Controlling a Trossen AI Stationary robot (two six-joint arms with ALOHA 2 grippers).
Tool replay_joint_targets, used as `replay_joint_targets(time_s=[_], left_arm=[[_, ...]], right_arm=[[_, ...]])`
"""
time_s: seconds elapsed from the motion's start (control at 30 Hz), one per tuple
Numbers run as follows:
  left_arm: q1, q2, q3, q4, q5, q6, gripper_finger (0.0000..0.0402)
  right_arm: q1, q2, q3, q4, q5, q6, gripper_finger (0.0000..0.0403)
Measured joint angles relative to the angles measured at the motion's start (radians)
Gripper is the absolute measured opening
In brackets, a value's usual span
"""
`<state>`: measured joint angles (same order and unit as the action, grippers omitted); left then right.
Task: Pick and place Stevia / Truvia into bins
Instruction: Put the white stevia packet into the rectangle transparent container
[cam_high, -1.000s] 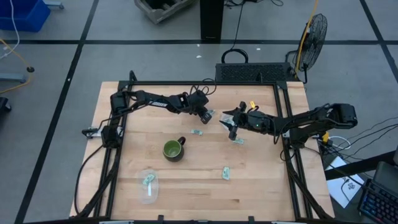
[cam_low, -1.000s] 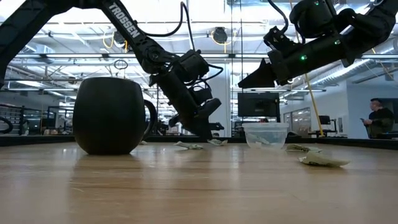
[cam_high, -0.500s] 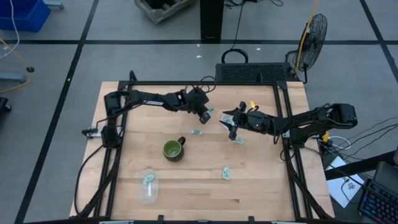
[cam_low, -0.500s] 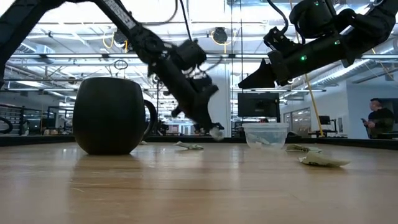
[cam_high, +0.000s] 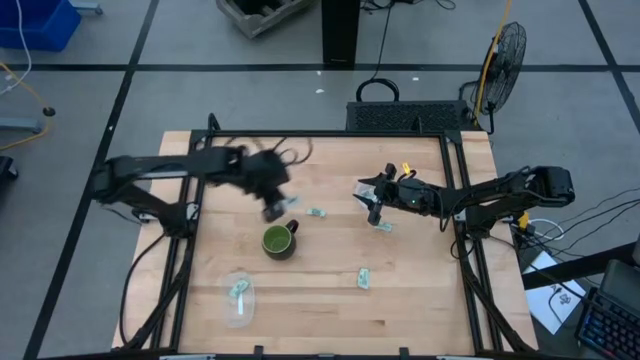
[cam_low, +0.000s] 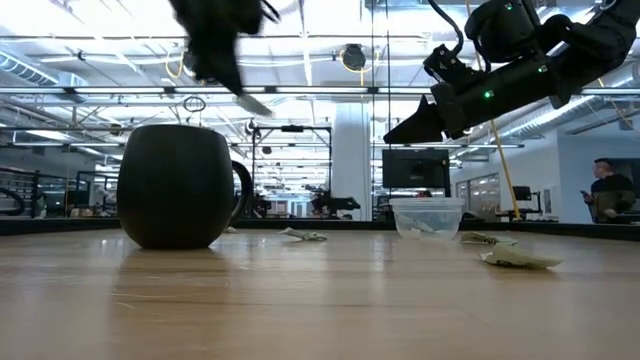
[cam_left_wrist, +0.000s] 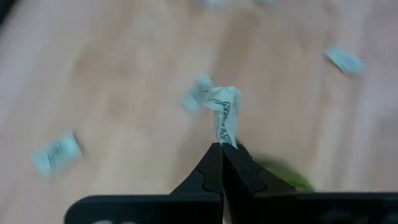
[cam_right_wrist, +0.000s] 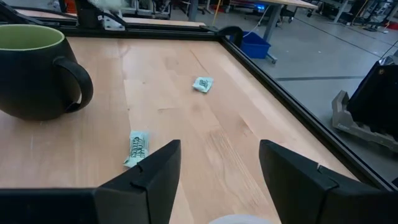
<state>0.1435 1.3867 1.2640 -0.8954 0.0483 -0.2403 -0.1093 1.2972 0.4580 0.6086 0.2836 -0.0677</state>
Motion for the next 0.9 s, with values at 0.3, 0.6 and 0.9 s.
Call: replay_joint_targets(time_s=[0.3,0.6,0.9], left_arm=[[-0.36,-0.173,-0.006,-0.302,0.034,-0.369,0.0002],[-0.646,-0.116,-0.145,-0.225,0.073,-0.719,0.0003],[-0.721,-0.083,-0.414,0.316,0.27,-0.815,0.0004]], right_arm=[[0.0,0.0,0.0,0.002,0.001,0.0,0.021],[0.0,0.0,0.0,0.004,0.001,0.003,0.021],[0.0,0.0,0.0,0.016,0.001,0.001,0.021]])
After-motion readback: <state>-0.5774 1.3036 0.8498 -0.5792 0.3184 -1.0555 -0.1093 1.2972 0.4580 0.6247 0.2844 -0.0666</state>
